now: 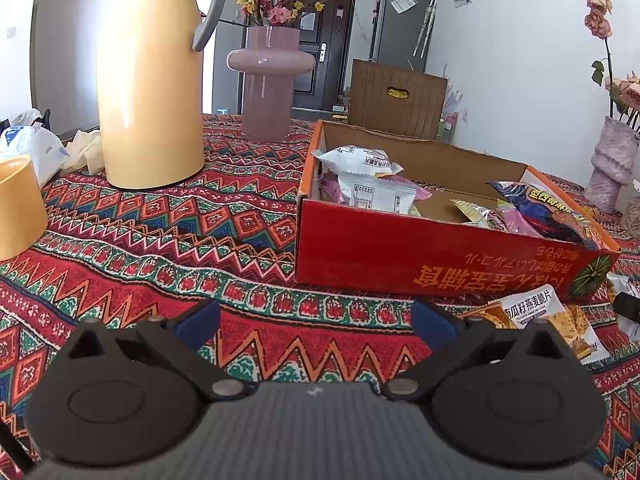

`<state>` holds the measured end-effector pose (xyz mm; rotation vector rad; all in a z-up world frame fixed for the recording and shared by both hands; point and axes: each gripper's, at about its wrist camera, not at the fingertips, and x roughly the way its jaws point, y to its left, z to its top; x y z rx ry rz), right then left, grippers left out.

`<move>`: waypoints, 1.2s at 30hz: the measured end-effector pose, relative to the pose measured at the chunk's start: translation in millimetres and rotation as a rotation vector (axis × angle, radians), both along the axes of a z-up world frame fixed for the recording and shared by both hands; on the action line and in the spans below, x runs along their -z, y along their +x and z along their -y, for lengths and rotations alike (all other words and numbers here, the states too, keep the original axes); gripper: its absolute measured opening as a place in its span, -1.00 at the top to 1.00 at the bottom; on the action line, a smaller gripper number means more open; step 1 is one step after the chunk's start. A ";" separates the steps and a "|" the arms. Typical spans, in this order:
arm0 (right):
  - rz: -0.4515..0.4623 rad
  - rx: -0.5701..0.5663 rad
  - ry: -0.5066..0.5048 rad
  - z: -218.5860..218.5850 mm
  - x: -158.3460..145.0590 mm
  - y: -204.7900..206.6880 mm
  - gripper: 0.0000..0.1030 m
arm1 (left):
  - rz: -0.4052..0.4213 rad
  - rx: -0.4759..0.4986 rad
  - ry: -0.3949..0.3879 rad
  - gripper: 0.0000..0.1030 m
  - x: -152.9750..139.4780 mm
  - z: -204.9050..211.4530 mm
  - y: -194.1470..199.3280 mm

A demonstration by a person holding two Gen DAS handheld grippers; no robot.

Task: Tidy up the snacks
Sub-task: 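Lower the right gripper onto a white packet and grasp it, then grasp a pumpkin-seed oat crisp packet with the left gripper while the right holds its packet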

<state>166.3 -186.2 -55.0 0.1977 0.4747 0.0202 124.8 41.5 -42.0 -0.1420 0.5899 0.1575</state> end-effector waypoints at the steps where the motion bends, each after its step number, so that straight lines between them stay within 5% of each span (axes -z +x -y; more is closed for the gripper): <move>1: 0.000 -0.002 0.005 0.9 0.2 0.2 0.20 | -0.002 0.000 0.006 -1.00 -1.6 1.5 0.0; 14: 0.027 -0.013 0.033 4.0 -0.3 -4.6 0.19 | -0.134 0.120 -0.005 -1.00 -21.6 61.5 27.6; 22: 0.034 -0.022 0.045 5.0 0.0 -5.8 0.19 | -0.234 0.089 0.003 -0.97 -6.2 85.0 48.3; 24: 0.036 -0.023 0.048 5.3 -0.1 -6.2 0.19 | -0.249 0.094 0.008 -0.72 -2.6 88.6 49.5; 28: 0.037 -0.026 0.051 5.5 -0.3 -6.3 0.19 | -0.257 0.114 0.002 0.19 1.1 91.8 48.3; 36: 0.037 -0.025 0.050 5.1 -0.3 -5.9 0.19 | -0.224 0.131 -0.001 0.22 -2.3 90.0 39.8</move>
